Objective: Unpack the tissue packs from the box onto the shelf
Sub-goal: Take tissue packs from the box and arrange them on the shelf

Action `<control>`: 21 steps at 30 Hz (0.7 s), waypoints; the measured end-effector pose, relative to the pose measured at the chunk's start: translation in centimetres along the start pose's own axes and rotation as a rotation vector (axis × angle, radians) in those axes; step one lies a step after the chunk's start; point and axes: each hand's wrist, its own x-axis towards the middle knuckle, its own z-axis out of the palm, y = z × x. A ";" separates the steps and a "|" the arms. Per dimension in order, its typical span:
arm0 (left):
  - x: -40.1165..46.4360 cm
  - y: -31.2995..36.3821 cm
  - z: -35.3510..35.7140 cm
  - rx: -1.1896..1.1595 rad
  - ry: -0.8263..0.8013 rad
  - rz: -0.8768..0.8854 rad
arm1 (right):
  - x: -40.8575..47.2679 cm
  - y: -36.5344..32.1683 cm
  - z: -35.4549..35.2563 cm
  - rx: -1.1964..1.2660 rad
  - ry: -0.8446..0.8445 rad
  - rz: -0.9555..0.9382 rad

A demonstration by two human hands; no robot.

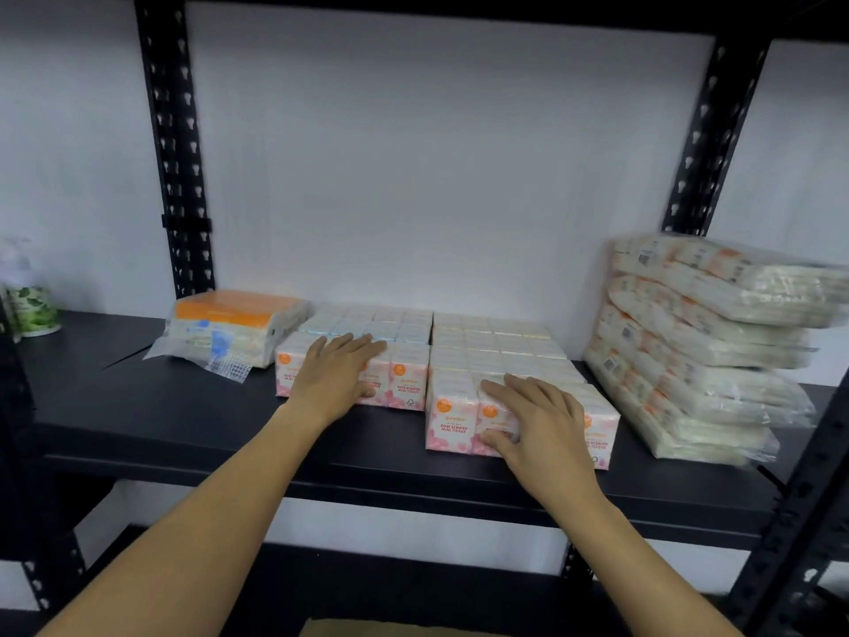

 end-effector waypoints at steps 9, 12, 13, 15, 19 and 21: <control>-1.5 1.9 0.0 0.231 -0.008 -0.151 | -0.4 -0.5 -0.5 -0.010 -0.027 0.001; -2.9 2.5 -0.5 0.134 0.059 -0.193 | -0.6 -0.7 -0.9 -0.010 -0.059 0.012; -3.5 2.7 -0.8 0.083 0.080 -0.191 | -0.8 -0.9 -1.0 0.006 -0.057 0.007; -5.2 3.0 -1.4 -0.041 0.119 -0.170 | -1.6 -1.8 -1.1 0.095 -0.003 -0.037; -11.0 3.1 -1.7 -0.265 0.236 -0.059 | -4.6 -4.8 -0.5 0.325 0.103 -0.161; -15.0 3.0 -0.8 -0.357 0.297 -0.002 | -6.9 -5.7 1.0 0.421 0.108 -0.206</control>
